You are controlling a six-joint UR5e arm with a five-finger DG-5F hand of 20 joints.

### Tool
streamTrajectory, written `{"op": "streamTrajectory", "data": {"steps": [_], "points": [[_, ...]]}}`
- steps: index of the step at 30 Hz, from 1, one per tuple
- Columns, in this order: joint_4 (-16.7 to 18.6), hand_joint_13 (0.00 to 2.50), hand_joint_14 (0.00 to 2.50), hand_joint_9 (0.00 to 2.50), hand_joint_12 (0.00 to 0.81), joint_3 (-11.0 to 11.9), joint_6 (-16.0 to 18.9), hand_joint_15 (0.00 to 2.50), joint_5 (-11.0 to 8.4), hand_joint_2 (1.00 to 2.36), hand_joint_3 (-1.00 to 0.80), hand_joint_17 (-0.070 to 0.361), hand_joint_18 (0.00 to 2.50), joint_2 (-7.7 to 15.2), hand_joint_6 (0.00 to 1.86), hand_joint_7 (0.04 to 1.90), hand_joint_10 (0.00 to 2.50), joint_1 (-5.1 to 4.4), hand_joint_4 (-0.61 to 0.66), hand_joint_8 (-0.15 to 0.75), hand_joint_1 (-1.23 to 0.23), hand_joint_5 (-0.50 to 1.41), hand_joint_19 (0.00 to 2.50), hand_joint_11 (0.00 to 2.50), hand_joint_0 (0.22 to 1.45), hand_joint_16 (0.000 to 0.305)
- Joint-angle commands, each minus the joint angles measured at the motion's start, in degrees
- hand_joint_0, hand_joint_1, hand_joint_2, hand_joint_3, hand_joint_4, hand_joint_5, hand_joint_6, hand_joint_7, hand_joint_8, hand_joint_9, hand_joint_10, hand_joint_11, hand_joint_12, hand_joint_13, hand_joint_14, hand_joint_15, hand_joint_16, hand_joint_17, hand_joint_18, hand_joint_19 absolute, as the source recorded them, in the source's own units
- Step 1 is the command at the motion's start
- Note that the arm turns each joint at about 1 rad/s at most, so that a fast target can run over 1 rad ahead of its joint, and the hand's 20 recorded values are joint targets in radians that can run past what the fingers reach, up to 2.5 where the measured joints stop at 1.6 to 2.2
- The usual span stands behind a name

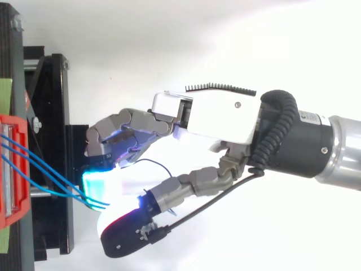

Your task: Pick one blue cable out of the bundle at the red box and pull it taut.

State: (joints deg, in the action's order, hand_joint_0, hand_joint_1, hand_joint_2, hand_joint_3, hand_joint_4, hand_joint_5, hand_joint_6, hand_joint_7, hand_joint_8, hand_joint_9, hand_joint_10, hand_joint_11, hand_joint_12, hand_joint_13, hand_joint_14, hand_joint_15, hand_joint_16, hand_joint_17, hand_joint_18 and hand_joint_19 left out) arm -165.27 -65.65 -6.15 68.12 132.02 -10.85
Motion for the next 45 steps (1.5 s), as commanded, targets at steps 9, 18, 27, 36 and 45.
{"op": "streamTrajectory", "data": {"steps": [9, 18, 27, 36, 45], "points": [[-0.14, 0.46, 0.0, 0.69, 0.423, 0.0, 0.0, 0.17, 0.08, 1.01, -0.33, 0.132, 0.62, 0.0, 0.73, 1.31, 0.01, 0.04, 0.22, 0.338, -0.7, -0.15, 0.45, 0.53, 0.54, 0.059], [-0.05, 0.46, 0.0, 0.67, 0.416, 0.0, 0.0, 0.16, -0.01, 1.02, -0.19, 0.127, 0.63, 0.08, 0.78, 1.26, 0.02, 0.04, 0.22, 0.331, -0.78, -0.17, 0.43, 0.54, 0.58, 0.057], [-0.14, 0.47, 0.0, 0.71, 0.416, 0.0, 0.0, 0.16, -0.01, 1.02, -0.14, 0.129, 0.64, 0.0, 0.74, 1.28, 0.02, 0.04, 0.13, 0.305, -0.76, -0.15, 0.45, 0.51, 0.57, 0.057], [-0.14, 0.47, 0.01, 0.7, 0.412, 0.0, 0.0, 0.15, -0.01, 1.02, -0.09, 0.126, 0.63, 0.08, 0.67, 1.33, 0.02, 0.04, 0.18, 0.312, -0.8, -0.14, 0.43, 0.54, 0.61, 0.056], [-0.14, 0.48, 0.0, 0.71, 0.405, -0.09, 0.0, 0.14, 0.17, 1.01, -0.34, 0.124, 0.66, 0.0, 0.76, 1.21, 0.02, 0.04, 0.17, 0.302, -0.88, -0.17, 0.41, 0.56, 0.64, 0.055]]}}
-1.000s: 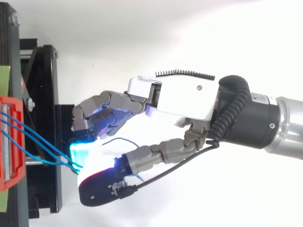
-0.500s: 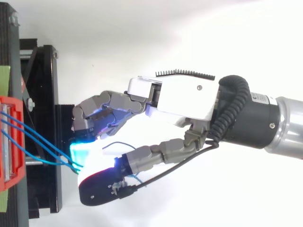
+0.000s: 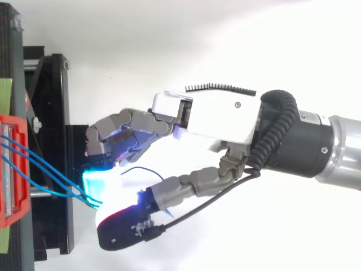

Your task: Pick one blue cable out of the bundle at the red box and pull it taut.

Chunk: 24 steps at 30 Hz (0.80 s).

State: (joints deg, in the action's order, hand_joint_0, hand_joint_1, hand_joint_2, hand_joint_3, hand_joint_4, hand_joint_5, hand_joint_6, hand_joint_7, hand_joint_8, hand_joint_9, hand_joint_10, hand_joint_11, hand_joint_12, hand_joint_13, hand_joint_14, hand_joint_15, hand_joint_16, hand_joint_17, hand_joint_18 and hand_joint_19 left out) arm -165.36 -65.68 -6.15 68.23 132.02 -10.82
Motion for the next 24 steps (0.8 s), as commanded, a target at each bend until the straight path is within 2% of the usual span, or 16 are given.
{"op": "streamTrajectory", "data": {"steps": [1, 4, 10, 24], "points": [[-0.05, 0.49, 0.0, 0.72, 0.403, -0.06, 0.0, 0.15, 0.07, 1.01, -0.34, 0.124, 0.66, 0.08, 0.75, 1.24, 0.01, 0.01, 0.16, 0.298, -0.86, -0.16, 0.42, 0.55, 0.62, 0.055], [-0.05, 0.49, 0.0, 0.74, 0.401, -0.06, 0.0, 0.15, 0.15, 1.01, -0.32, 0.124, 0.66, -0.01, 0.73, 1.3, 0.01, 0.01, 0.11, 0.287, -0.82, -0.14, 0.44, 0.52, 0.6, 0.055], [-0.05, 0.5, 0.0, 0.77, 0.405, 0.03, 0.09, 0.15, 0.15, 1.02, -0.24, 0.124, 0.66, -0.01, 0.67, 1.36, 0.01, 0.01, 0.08, 0.283, -0.77, -0.11, 0.44, 0.49, 0.58, 0.055], [-0.05, 0.5, 0.0, 0.76, 0.408, -0.06, 0.62, 0.15, 0.15, 1.02, -0.07, 0.126, 0.67, -0.01, 0.71, 1.28, 0.01, 0.01, 0.09, 0.283, -0.79, -0.13, 0.44, 0.48, 0.57, 0.056]]}}
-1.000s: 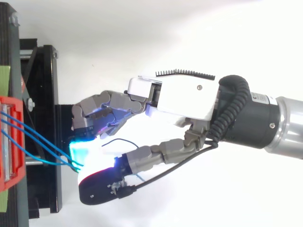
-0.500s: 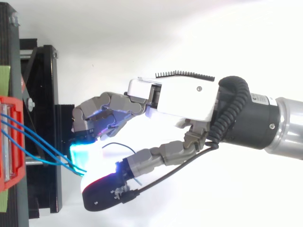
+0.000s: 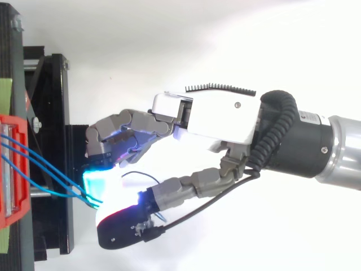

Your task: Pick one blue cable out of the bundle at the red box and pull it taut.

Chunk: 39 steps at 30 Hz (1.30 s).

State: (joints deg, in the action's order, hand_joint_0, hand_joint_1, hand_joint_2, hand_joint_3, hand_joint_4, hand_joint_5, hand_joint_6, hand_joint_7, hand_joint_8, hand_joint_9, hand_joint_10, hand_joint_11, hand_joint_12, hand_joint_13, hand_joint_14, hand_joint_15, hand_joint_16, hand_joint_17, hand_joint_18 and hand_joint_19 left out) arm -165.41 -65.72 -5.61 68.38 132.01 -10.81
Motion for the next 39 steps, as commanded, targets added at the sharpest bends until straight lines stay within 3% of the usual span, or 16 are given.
{"op": "streamTrajectory", "data": {"steps": [1, 11, 25, 33, 37, 39], "points": [[0.0, 0.5, 0.0, 0.76, 0.408, -0.03, -0.02, 0.15, -0.08, 1.02, -0.07, 0.125, 0.67, 0.0, 0.67, 1.3, 0.01, 0.0, 0.11, 0.281, -0.78, -0.12, 0.44, 0.48, 0.57, 0.056], [-0.18, 0.49, 0.0, 0.74, 0.402, -0.03, 0.07, 0.14, 0.0, 1.02, -0.05, 0.123, 0.67, 0.0, 0.5, 1.48, 0.01, 0.0, 0.27, 0.276, -0.8, -0.08, 0.42, 0.48, 0.64, 0.055], [-0.18, 0.5, 0.0, 0.78, 0.389, -0.03, -0.02, 0.13, -0.08, 1.03, -0.07, 0.119, 0.66, 0.0, 0.5, 1.24, 0.01, -0.09, 0.41, 0.267, -0.78, -0.06, 0.42, 0.39, 0.69, 0.053], [-0.09, 0.48, 0.0, 0.77, 0.39, -0.03, -0.02, 0.14, -0.26, 1.03, 0.02, 0.119, 0.65, 0.0, 0.5, 1.38, 0.01, 0.0, 0.3, 0.284, -0.75, -0.06, 0.42, 0.46, 0.68, 0.053], [-0.09, 0.48, 0.0, 0.77, 0.396, -0.03, -0.02, 0.13, -0.26, 1.02, 0.04, 0.121, 0.66, 0.09, 0.5, 1.54, 0.01, 0.0, 0.26, 0.294, -0.8, -0.07, 0.41, 0.49, 0.69, 0.054], [-0.09, 0.48, 0.01, 0.76, 0.398, -0.03, -0.02, 0.14, -0.26, 1.02, 0.04, 0.122, 0.66, 0.0, 0.55, 1.48, 0.01, 0.0, 0.24, 0.296, -0.81, -0.08, 0.4, 0.5, 0.69, 0.054]]}}
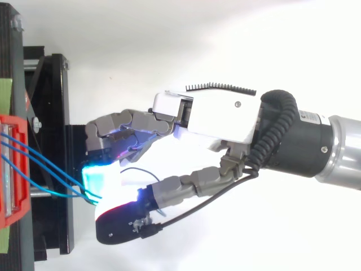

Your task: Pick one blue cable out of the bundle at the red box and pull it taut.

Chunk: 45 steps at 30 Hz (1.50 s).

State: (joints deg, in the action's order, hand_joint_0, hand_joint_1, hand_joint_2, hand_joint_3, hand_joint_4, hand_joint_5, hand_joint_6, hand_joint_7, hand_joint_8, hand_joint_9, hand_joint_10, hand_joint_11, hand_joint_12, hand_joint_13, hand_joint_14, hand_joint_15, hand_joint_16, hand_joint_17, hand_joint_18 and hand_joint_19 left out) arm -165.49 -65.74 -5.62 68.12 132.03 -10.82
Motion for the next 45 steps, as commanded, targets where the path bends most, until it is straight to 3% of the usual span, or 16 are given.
{"op": "streamTrajectory", "data": {"steps": [1, 5, 7, 10, 22, 33, 41, 45], "points": [[-0.01, 0.48, 0.0, 0.76, 0.4, 0.0, 0.0, 0.14, 0.0, 1.02, 0.04, 0.122, 0.66, -0.02, 0.56, 1.45, 0.01, 0.01, 0.24, 0.294, -0.81, -0.09, 0.4, 0.5, 0.69, 0.054], [0.08, 0.48, 0.0, 0.74, 0.398, 0.0, 0.0, 0.13, 0.0, 1.02, 0.05, 0.121, 0.65, -0.02, 0.58, 1.4, 0.01, -0.08, 0.25, 0.286, -0.82, -0.1, 0.4, 0.48, 0.69, 0.054], [0.08, 0.48, 0.0, 0.75, 0.403, 0.0, 0.0, 0.12, 0.08, 1.02, 0.07, 0.126, 0.66, -0.02, 0.5, 1.48, 0.01, 0.01, 0.29, 0.28, -0.79, -0.06, 0.4, 0.38, 0.67, 0.056], [0.08, 0.48, 0.0, 0.79, 0.397, 0.0, 0.0, 0.11, 0.08, 1.02, 0.07, 0.125, 0.65, -0.02, 0.5, 1.36, 0.01, -0.08, 0.31, 0.279, -0.73, -0.05, 0.41, 0.33, 0.69, 0.056], [0.16, 0.5, 0.0, 0.85, 0.414, 0.0, -0.09, 0.11, 0.17, 1.0, 0.11, 0.134, 0.66, -0.02, 0.5, 1.18, 0.01, -0.08, 0.39, 0.287, -0.65, -0.05, 0.42, 0.29, 0.69, 0.06], [0.16, 0.47, 0.0, 0.77, 0.415, 0.0, 0.0, 0.12, 0.08, 1.01, 0.14, 0.133, 0.65, -0.02, 0.5, 1.36, 0.01, -0.08, 0.29, 0.293, -0.8, -0.06, 0.39, 0.39, 0.69, 0.059], [0.16, 0.47, 0.0, 0.78, 0.432, 0.0, 0.0, 0.11, 0.08, 1.0, 0.14, 0.14, 0.66, -0.02, 0.5, 1.29, 0.01, 0.01, 0.34, 0.291, -0.78, -0.06, 0.38, 0.33, 0.67, 0.062], [0.16, 0.46, 0.0, 0.77, 0.447, 0.0, 0.0, 0.09, 0.0, 1.17, 0.07, 0.149, 0.65, -0.02, 0.5, 1.2, 0.01, -0.08, 0.39, 0.299, -0.71, -0.06, 0.36, 0.27, 0.6, 0.066]]}}
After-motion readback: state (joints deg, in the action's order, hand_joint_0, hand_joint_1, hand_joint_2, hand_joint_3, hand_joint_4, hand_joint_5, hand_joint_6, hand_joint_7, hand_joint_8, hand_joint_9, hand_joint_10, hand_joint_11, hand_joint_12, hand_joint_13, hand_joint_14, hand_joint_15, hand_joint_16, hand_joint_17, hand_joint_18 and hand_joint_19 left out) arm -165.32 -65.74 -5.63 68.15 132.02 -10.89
